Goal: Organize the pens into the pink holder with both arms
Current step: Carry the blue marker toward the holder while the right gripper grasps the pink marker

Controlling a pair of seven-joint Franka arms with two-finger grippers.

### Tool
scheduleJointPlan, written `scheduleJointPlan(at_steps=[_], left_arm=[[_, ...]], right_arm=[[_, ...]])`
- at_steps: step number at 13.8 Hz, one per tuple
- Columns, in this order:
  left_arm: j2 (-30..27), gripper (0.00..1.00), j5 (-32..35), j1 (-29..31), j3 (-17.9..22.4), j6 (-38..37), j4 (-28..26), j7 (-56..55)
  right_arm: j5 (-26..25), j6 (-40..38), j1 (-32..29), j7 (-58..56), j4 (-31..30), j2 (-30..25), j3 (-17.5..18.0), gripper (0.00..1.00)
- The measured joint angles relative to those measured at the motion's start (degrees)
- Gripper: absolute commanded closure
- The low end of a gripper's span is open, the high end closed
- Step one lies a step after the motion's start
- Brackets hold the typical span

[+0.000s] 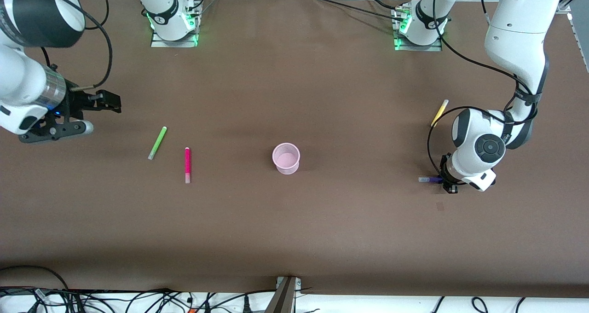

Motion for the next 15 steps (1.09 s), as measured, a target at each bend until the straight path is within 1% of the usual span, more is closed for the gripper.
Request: scheduleJointPlan(at_steps=[3, 4, 6, 7, 9, 11, 13, 15], left_arm=[[-0.69, 1.0, 0.0, -0.01, -0.05, 0.22, 1.26, -0.04], [-1.62, 1.0, 0.0, -0.05, -0.27, 0.23, 1.8, -0.04], [-5.13, 1.0, 0.01, -0.56, -1.95, -1.89, 2.79, -0.01], [-7.4, 1.0, 0.01, -1.63, -2.8, -4.86, 3.56, -0.01], [-11.39, 1.0, 0.01, -5.9, -3.49, -13.31, 6.39, -0.43], [-13.28, 1.0, 0.23, -11.59, -3.71, -21.28, 10.57, -3.16], [-13.51, 1.0, 2.56, -17.98, -3.82, -25.44, 14.1, -8.1], [-13.34, 1.0, 5.71, -24.24, -3.84, -26.92, 15.38, -13.89]], right_arm=[[0.01, 0.82, 0.37, 0.0, -0.38, 0.32, 0.01, 0.0], [0.22, 2.23, 0.52, 0.02, -1.37, 0.29, 0.03, 0.0], [1.78, 8.26, 0.71, 0.14, -5.77, 0.0, 0.05, 0.0], [2.88, 12.75, 0.76, 0.4, -9.26, -0.34, 0.05, 0.0], [4.37, 23.21, 0.88, 2.06, -17.03, -0.61, 0.23, 0.0], [4.68, 35.14, 1.57, 5.61, -24.91, 0.0, 1.49, 0.0], [4.69, 45.38, 3.68, 9.36, -30.87, 1.59, 2.32, 0.02], [4.69, 52.14, 5.48, 11.84, -33.15, 4.51, 2.54, 0.05]])
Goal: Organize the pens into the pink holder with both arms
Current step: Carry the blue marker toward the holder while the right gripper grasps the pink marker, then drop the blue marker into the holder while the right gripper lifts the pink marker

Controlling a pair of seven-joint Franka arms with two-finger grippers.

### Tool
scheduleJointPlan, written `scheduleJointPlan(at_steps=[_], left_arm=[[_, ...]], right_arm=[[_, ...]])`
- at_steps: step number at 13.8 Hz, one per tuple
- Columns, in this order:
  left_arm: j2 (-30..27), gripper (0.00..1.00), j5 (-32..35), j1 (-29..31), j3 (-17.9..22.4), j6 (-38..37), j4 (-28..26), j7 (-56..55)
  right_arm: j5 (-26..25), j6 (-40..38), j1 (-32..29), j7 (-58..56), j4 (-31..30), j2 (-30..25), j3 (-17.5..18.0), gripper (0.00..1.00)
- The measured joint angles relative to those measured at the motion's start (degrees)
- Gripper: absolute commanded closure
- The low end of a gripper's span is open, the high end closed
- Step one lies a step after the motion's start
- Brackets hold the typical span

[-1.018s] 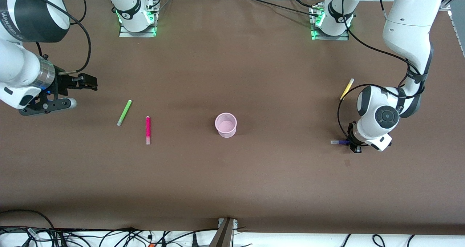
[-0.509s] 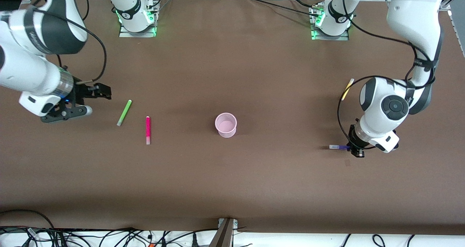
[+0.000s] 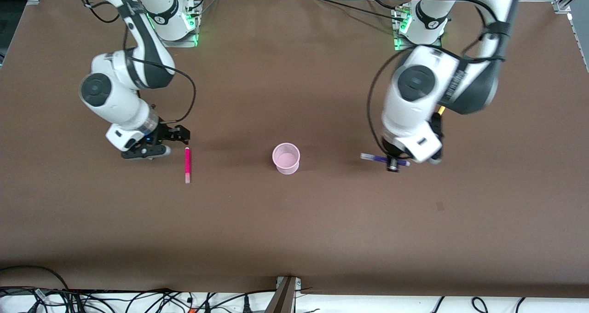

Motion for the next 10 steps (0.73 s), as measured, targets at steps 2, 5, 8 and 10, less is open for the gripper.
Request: scheduleJointPlan(at_steps=[2, 5, 8, 10], left_arm=[[0.59, 1.0, 4.72, -5.82, 0.05, -0.66, 0.64, -6.76], [3.72, 1.0, 12.46, -12.89, 0.27, -5.0, 3.61, -17.77], [12.02, 1.0, 17.38, -16.62, 0.79, -12.5, 13.38, -25.93], [18.49, 1.0, 20.45, -18.25, 1.95, -15.77, 20.55, -27.83]], right_arm=[[0.0, 6.8, 0.81, 0.7, -0.38, 4.28, 0.0, 0.05], [-0.01, 15.46, 0.8, 0.49, -0.3, 11.15, -0.1, 0.07], [-0.03, 16.59, 0.69, -3.06, 0.08, 12.55, -0.72, 0.1], [-0.03, 16.35, 0.5, -4.72, 0.26, 12.3, -1.59, 0.16]])
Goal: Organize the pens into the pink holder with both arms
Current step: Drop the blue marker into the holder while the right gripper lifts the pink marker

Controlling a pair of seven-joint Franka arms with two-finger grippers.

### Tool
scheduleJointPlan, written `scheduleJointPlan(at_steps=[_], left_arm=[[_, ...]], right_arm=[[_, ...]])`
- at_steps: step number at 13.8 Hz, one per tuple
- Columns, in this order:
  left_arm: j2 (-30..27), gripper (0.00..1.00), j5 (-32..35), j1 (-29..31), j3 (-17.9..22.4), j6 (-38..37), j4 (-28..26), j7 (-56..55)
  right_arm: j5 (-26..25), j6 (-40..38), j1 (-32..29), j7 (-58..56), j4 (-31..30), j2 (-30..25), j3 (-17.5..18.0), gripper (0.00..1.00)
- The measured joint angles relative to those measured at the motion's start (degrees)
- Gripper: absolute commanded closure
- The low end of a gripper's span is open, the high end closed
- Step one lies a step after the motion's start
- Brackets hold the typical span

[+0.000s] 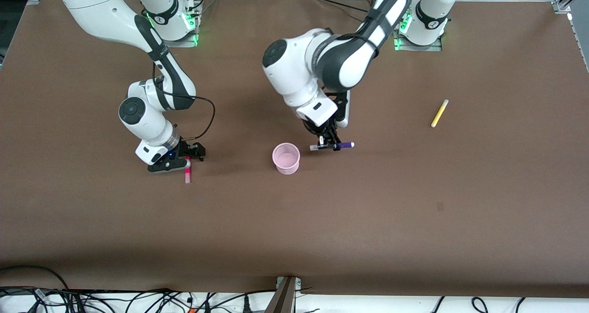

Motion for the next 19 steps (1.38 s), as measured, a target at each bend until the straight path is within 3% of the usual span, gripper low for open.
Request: scheduleJointPlan(at_steps=[4, 7, 19], left_arm=[[6.66, 1.0, 0.83, -6.9, 7.03, 0.01, 6.95, -2.3], [8.99, 1.0, 2.84, -11.65, 10.52, 1.56, 9.13, -2.32], [15.11, 0.97, 10.37, -17.12, 11.17, 3.67, 9.32, -2.39]], right_arm=[[0.02, -6.92, -0.1, 0.93, -0.03, -0.97, -0.26, 0.27], [0.02, -10.25, -0.11, 1.82, -0.21, -2.6, -0.26, 0.31], [0.05, -8.2, -0.19, 2.46, -0.78, -0.74, -0.47, 0.47]])
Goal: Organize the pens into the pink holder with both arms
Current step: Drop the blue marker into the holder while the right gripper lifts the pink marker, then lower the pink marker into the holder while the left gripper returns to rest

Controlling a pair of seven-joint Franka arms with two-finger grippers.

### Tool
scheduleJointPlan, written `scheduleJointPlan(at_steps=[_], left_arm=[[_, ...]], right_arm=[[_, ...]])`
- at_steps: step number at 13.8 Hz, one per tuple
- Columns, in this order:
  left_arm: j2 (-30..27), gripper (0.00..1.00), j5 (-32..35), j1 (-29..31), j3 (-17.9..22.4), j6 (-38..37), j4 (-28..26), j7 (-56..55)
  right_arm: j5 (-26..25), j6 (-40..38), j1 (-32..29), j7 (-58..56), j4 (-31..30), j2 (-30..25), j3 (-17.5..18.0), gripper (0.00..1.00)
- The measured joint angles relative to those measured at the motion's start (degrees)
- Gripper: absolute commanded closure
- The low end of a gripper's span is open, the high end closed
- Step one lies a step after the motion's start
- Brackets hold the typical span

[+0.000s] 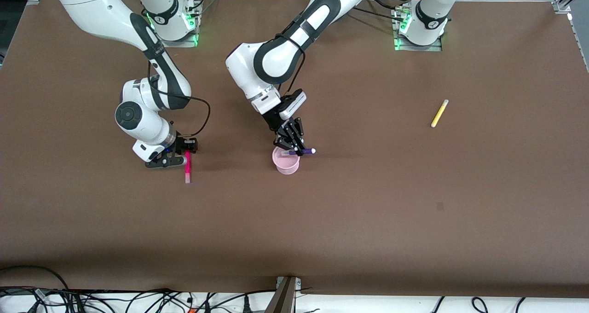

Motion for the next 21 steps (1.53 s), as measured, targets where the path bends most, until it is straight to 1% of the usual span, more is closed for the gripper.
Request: scheduleJointPlan(at_steps=[1, 2, 4, 5, 7, 8, 10, 11, 12, 14, 16, 19, 21], left_arm=[[0.05, 0.7, 0.03, -0.16, 0.03, 0.06, 0.0, 0.0], [0.05, 0.38, 0.05, -0.34, 0.08, 0.07, 0.01, 0.0], [0.05, 0.33, 0.28, -0.53, 0.15, 0.08, 0.02, 0.0], [0.05, 0.28, 0.59, -0.53, 0.18, 0.08, 0.03, 0.02], [0.05, 0.27, 0.82, -0.53, 0.32, 0.08, 0.24, 0.53], [0.02, 0.25, 0.82, -0.52, 0.47, 0.09, 0.56, 0.8], [-0.4, 0.16, 0.67, -0.35, 0.79, 0.08, 1.41, 2.92], [-0.87, 0.04, -0.3, 0.01, 1.02, 0.03, 1.86, 4.86], [-1.72, 0.0, -2.57, 0.79, 1.36, 0.01, 2.35, 8.01], [-4.73, 0.0, -8.27, 3.87, 1.78, 0.0, 3.17, 15.82], [-8.66, 0.0, -14.06, 8.04, 1.8, -0.01, 3.5, 24.67], [-14.39, 0.0, -24.84, 13.64, 1.82, -0.57, 3.15, 41.16], [-18.98, 0.0, -30.48, 17.18, 1.85, -1.01, 0.51, 52.21]], right_arm=[[0.0, 0.26, -0.02, 0.03, 0.0, 0.14, 0.0, 0.49], [0.0, 0.33, -0.05, 0.05, 0.01, 0.15, 0.0, 0.54], [0.0, 0.35, -0.07, 0.07, 0.04, 0.15, 0.0, 0.61], [0.0, 0.35, -0.07, 0.07, 0.04, 0.15, 0.0, 0.63], [0.01, 0.35, -0.08, 0.11, 0.04, 0.15, 0.0, 0.69], [0.01, 0.36, -0.09, 0.12, 0.06, 0.15, 0.0, 0.7], [0.01, 0.36, -0.09, 0.13, 0.08, 0.15, 0.0, 0.8], [0.01, 0.36, -0.09, 0.13, 0.09, 0.15, 0.0, 0.87], [0.01, 0.36, -0.1, 0.14, 0.1, 0.14, 0.0, 0.91], [0.01, 0.36, -0.11, 0.15, 0.13, 0.14, -0.01, 0.98], [0.01, 0.36, -0.11, 0.16, 0.16, 0.15, -0.01, 0.99], [0.03, 0.12, -0.11, 0.69, 0.66, 0.14, -0.01, 0.99], [0.09, -3.22, -0.1, 3.0, 2.36, 0.13, 0.13, 0.99]])
